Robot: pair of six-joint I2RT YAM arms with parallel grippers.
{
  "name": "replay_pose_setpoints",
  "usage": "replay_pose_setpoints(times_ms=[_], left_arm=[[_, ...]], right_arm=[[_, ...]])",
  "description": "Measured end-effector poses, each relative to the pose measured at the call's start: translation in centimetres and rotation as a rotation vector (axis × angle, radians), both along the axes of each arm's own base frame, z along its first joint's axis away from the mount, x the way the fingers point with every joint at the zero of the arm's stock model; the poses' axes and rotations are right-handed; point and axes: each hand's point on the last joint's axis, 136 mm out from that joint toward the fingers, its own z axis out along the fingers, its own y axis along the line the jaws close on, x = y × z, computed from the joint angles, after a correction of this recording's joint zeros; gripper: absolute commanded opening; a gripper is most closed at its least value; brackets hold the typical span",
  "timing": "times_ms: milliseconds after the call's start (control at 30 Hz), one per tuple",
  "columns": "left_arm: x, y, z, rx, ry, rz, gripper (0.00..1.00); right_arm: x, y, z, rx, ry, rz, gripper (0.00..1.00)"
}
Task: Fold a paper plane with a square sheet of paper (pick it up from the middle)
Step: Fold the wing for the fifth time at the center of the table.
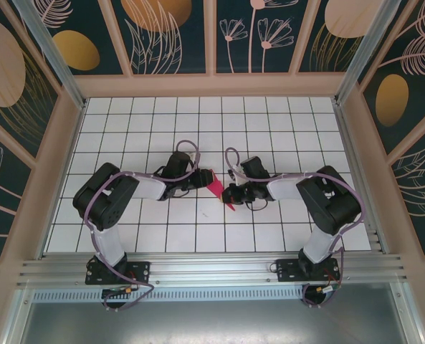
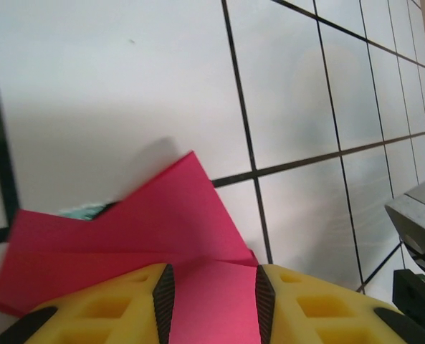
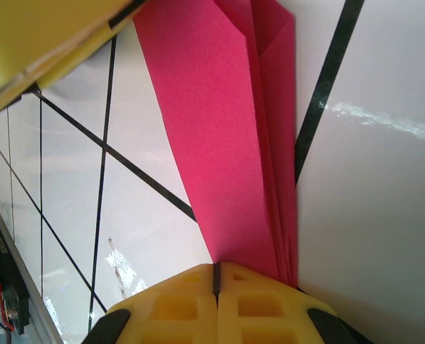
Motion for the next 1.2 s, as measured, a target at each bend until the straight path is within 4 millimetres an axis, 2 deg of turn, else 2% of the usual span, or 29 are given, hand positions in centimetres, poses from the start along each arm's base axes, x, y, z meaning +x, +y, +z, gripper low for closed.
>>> replay_pose_setpoints(times_ms=[333, 733, 800, 867, 933, 1067, 1200], left_arm=[[1.5, 1.0, 0.2, -0.014, -0.055, -0.009, 0.41], [4.6, 4.8, 0.6, -0.012, -0.088, 0.069, 0.45], [4.8, 5.3, 1.1, -0.008, -0.087, 0.082, 0.46], [4.9, 5.5, 2.4, -0.016, -0.104, 0.086, 0.46], [4.6, 5.6, 4.3, -0.037, -0.139, 0.089, 0.46], [2.5, 6.4, 8.0, -0.095, -0.201, 0.102, 0.45], [-0.1, 7.2, 8.9, -0.143, -0.198, 0.118, 0.44]], right_arm=[[0.0, 0.0, 0.1, 0.010, -0.004, 0.013, 0.00], [0.1, 0.1, 0.2, 0.019, -0.001, 0.014, 0.01], [0.1, 0.1, 0.3, 0.018, 0.003, 0.014, 0.04], [0.1, 0.1, 0.3, 0.015, 0.008, 0.012, 0.08], [0.2, 0.1, 0.4, 0.011, 0.011, 0.010, 0.08], [0.2, -0.2, 1.2, -0.002, 0.004, -0.003, 0.14], [1.0, 0.0, 3.9, 0.022, -0.058, -0.012, 0.14]])
